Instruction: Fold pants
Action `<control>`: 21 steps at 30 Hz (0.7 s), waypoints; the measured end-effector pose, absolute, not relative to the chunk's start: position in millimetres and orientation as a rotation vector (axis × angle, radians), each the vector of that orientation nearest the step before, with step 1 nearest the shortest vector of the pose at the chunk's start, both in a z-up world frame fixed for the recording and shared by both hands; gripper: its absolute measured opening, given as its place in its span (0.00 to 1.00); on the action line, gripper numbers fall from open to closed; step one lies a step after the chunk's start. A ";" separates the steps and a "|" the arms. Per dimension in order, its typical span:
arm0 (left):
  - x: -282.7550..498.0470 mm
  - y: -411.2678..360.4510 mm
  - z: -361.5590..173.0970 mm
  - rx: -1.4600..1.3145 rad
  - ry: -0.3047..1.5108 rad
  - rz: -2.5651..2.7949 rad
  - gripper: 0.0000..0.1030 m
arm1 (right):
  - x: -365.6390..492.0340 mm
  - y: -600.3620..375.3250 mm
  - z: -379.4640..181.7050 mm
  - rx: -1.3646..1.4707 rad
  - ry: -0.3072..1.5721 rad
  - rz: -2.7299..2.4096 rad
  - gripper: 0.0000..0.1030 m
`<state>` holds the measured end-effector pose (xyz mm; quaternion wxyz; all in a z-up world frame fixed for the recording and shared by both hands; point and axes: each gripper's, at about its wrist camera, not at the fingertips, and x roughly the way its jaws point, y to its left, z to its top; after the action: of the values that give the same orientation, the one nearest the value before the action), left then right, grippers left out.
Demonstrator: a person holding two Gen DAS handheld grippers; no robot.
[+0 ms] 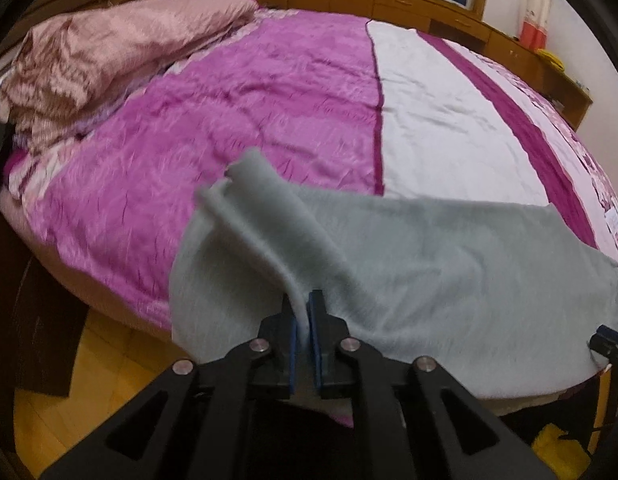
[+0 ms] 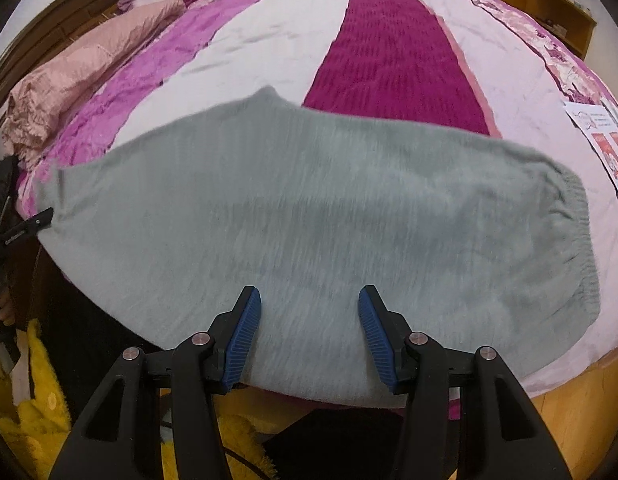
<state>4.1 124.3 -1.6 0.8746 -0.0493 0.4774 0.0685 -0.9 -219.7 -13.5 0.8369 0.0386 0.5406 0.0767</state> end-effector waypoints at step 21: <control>-40.9 176.2 7.1 -0.194 1.004 0.283 0.13 | 0.1 -211.1 -21.2 0.031 1.162 0.142 0.44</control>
<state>-40.9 176.2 7.1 0.8625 -0.0924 0.4789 0.1350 0.1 -211.1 -21.2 0.8334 0.0145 0.5484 0.0672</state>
